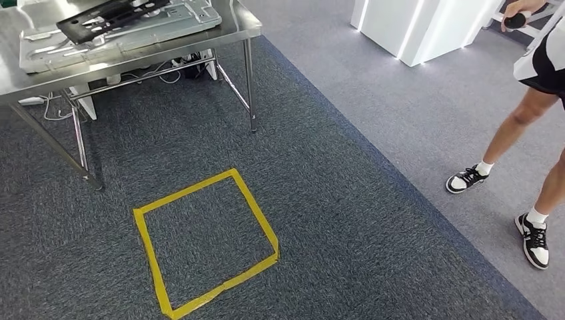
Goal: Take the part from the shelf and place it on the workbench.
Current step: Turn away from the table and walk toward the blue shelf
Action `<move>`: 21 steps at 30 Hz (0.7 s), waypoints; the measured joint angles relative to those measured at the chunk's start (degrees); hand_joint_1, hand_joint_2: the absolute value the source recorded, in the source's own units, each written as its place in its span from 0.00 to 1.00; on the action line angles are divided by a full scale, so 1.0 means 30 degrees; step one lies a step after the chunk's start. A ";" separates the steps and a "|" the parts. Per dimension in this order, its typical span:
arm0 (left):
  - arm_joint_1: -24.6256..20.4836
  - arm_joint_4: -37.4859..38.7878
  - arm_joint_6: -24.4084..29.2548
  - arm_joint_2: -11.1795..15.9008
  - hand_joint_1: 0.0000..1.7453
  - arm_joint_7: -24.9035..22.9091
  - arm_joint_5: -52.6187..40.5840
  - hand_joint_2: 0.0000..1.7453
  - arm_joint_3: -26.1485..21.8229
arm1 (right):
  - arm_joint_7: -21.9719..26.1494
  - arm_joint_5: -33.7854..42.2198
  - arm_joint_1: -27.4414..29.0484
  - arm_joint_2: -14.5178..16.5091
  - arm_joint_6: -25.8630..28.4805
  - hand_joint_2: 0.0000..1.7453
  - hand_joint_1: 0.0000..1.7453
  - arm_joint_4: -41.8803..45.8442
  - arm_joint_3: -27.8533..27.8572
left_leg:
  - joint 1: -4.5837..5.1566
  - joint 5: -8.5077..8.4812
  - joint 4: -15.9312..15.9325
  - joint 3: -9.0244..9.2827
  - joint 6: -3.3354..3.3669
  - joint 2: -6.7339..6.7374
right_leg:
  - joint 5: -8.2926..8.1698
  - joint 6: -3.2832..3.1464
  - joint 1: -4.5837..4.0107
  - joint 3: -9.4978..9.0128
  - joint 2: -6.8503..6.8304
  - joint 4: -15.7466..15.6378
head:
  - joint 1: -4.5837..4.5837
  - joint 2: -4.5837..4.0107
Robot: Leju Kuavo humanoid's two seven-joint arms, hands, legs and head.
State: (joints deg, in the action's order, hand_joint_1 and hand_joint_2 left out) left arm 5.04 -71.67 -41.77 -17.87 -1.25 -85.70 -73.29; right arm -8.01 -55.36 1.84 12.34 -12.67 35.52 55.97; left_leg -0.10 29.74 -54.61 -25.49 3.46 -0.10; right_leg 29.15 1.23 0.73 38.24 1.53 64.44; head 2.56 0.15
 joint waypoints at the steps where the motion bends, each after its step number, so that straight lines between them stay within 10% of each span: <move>1: 0.0014 0.0113 0.0098 0.0098 0.00 0.0151 0.0002 0.00 0.0000 | 0.0197 -0.0123 -0.0066 -0.0022 -0.0027 0.00 0.00 -0.0069 0.0022 | 0.0042 -0.0179 -0.0038 -0.0272 0.0069 0.0221 | 0.0941 0.0096 0.0029 0.0290 -0.0214 0.1216 | -0.0022 0.0000; 3: 0.0030 0.0357 0.0393 0.0315 0.00 0.1076 0.0031 0.00 -0.0002 | 0.1675 -0.0136 -0.0146 -0.0076 -0.0373 0.00 0.00 -0.0193 0.0058 | 0.0118 -0.0547 -0.0174 -0.0920 0.0065 0.0706 | 0.1614 0.0275 0.0102 0.0501 -0.0370 0.3229 | -0.0020 0.0000; 5: 0.0072 0.0606 0.0659 0.0635 0.00 0.3345 0.0069 0.00 -0.0009 | 0.4732 0.0019 -0.0176 -0.0133 -0.1056 0.00 0.00 -0.0255 0.0069 | 0.0161 -0.0891 -0.0397 -0.1662 -0.0003 0.1135 | 0.0711 0.0350 0.0169 -0.0381 -0.0510 0.3136 | -0.0016 0.0000; 7: 0.0220 0.0938 0.0997 0.1093 0.00 0.6573 0.0056 0.00 -0.0015 | 0.7724 0.0395 -0.0283 -0.0106 -0.2029 0.00 0.00 0.0041 0.0024 | 0.0191 -0.1155 -0.0707 -0.2237 -0.0131 0.1466 | 0.0186 0.0298 0.0161 -0.2557 -0.1027 0.0714 | -0.0020 0.0000; 10: 0.0543 0.2038 0.2155 0.2046 0.00 1.0150 0.0020 0.00 -0.0005 | 0.9045 0.1321 -0.0389 0.0276 -0.3964 0.00 0.00 0.1653 -0.0391 | 0.0186 -0.1511 -0.1049 -0.2593 -0.0448 0.2040 | 0.1022 -0.0106 -0.0076 -0.4895 -0.1567 -0.2699 | -0.0011 0.0000; 13: 0.0595 0.3133 0.2970 0.2840 0.00 1.0383 0.0009 0.00 0.0007 | 0.8488 0.1721 -0.0110 0.0694 -0.4843 0.00 0.00 0.3030 -0.1079 | 0.0037 -0.1575 -0.1182 -0.2715 -0.0848 0.1994 | 0.0682 -0.0637 -0.0126 -0.4556 -0.1269 -0.3049 | -0.0011 0.0000; 18: 0.0633 0.3498 0.1774 0.2866 0.00 0.6147 0.0004 0.00 -0.0033 | 0.7014 0.0642 0.0304 0.0419 -0.2685 0.00 0.00 0.2025 -0.1596 | -0.0061 0.2216 -0.5660 -0.3747 -0.1107 0.0226 | -0.0494 -0.1102 -0.0177 -0.3096 -0.0709 -0.2989 | -0.0003 0.0000; 21: 0.0152 0.3167 0.1082 0.2264 0.00 0.2821 0.0000 0.00 -0.0057 | 0.5701 -0.0472 0.0228 -0.0380 -0.0853 0.00 0.00 -0.0193 -0.1465 | -0.0060 0.1169 -0.5309 -0.2569 -0.0931 0.0068 | -0.1165 -0.0997 -0.0189 -0.1921 -0.0205 -0.2651 | -0.0002 0.0000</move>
State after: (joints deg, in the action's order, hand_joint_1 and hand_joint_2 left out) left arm 5.50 -62.17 -38.53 -11.08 7.21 -85.70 -73.46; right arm 9.09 -56.78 2.53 11.20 -15.22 34.94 51.58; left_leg -0.28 33.25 -70.53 -33.20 0.67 0.10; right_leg 25.66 -1.76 0.17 32.47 0.92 56.48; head 2.56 0.15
